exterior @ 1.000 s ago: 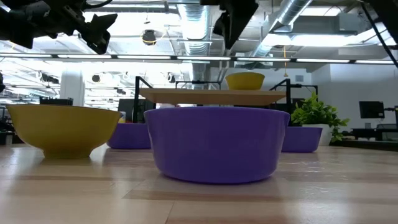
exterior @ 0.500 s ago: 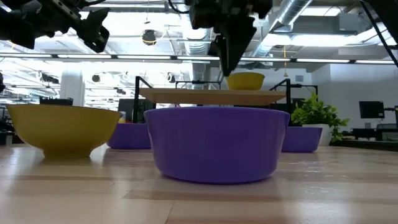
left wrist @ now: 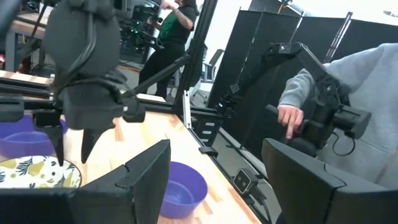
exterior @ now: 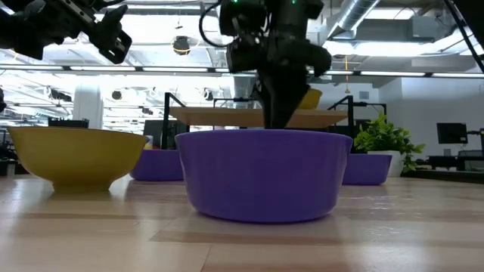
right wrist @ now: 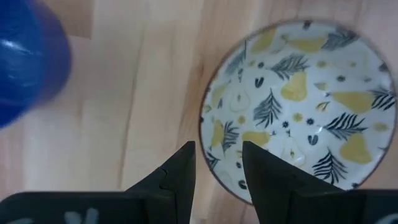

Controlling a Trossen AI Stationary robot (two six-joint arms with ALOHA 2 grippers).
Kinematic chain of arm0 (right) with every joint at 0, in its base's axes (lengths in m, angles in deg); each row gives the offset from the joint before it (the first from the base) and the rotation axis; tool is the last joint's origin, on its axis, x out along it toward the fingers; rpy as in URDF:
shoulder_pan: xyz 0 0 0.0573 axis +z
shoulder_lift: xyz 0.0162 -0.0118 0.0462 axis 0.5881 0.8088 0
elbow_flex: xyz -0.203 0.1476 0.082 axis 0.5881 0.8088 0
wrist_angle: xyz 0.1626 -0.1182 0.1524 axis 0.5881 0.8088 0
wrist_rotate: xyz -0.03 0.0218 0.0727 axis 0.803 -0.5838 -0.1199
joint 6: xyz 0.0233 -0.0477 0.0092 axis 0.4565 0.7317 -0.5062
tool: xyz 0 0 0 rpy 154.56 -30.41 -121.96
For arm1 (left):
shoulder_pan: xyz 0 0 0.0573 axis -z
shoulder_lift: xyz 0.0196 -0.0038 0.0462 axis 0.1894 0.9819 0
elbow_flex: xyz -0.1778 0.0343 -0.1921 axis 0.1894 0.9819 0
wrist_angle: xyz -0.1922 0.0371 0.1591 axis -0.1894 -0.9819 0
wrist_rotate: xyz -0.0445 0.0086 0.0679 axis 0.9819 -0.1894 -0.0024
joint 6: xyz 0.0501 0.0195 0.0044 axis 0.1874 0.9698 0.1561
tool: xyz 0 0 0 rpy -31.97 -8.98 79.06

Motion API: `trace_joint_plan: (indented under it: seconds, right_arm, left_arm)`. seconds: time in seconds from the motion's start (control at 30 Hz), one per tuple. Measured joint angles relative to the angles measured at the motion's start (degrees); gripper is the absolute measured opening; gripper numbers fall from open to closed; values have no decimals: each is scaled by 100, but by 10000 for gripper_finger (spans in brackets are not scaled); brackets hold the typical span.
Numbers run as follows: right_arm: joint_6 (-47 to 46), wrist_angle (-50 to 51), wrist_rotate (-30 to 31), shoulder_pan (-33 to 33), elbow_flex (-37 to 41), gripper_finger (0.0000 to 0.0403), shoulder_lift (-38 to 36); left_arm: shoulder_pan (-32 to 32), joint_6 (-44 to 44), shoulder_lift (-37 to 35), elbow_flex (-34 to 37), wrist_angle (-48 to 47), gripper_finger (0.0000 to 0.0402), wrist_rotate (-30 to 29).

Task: Pick & Place Mini bowls
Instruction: Stack the top white patterned bowl on top of the white bowl on the shelf

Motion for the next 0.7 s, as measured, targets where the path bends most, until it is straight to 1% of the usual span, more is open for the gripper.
trace_joint_plan:
  seconds: [0.37,0.5,0.7]
  right_arm:
    - [203,-272,36,-80,466,121,2]
    - [312,-393,267,-86,500,121,0]
    - [668,-521,265,-88,504,121,0]
  left_arm:
    - [0,-28,0,0,4,253,0]
    - [0,-14,0,0,4,253,0]
    - [0,14,0,0,6,253,-2]
